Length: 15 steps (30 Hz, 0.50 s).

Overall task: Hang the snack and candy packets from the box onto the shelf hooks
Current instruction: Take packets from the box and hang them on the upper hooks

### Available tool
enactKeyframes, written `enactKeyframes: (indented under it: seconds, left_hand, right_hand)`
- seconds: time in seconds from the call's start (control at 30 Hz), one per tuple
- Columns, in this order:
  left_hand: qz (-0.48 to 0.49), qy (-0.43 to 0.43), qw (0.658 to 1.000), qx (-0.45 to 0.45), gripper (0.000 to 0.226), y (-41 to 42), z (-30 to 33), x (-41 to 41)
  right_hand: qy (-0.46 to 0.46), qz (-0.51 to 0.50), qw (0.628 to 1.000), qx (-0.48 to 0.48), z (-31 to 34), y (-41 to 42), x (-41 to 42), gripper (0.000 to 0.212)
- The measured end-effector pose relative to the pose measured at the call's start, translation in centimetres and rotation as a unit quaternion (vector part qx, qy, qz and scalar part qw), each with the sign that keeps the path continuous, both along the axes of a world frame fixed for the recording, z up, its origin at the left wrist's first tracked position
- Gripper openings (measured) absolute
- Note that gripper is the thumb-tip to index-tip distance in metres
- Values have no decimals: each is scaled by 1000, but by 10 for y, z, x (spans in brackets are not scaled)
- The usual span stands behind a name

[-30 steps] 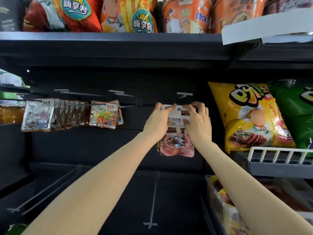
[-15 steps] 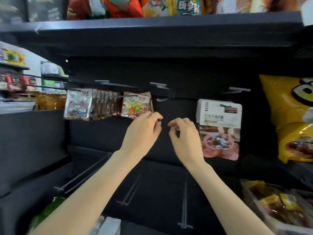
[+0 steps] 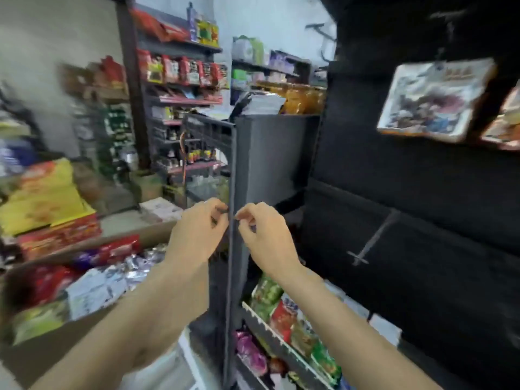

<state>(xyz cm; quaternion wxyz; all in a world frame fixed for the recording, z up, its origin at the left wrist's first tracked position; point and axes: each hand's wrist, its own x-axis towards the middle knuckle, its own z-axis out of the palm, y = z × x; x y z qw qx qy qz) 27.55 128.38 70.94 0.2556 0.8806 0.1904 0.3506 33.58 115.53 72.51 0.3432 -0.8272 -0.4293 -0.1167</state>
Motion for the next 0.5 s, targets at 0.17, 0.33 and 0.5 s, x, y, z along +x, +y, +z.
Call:
enactKeyframes:
  seconds: [0.17,0.33,0.5]
  left_hand:
    - [66,103,990,-63,12,139,-65,-48]
    - [97,242,960,-100,22,235,-130,-79]
    - [68,401,907,-107,49,291,-177,-94]
  right_hand:
    - [105,66,987,-100,-74,151,-24,23]
    - [157,96,959,-215,-140,248,-16,19]
    - [196,132,915,-328,-180,302,0,43]
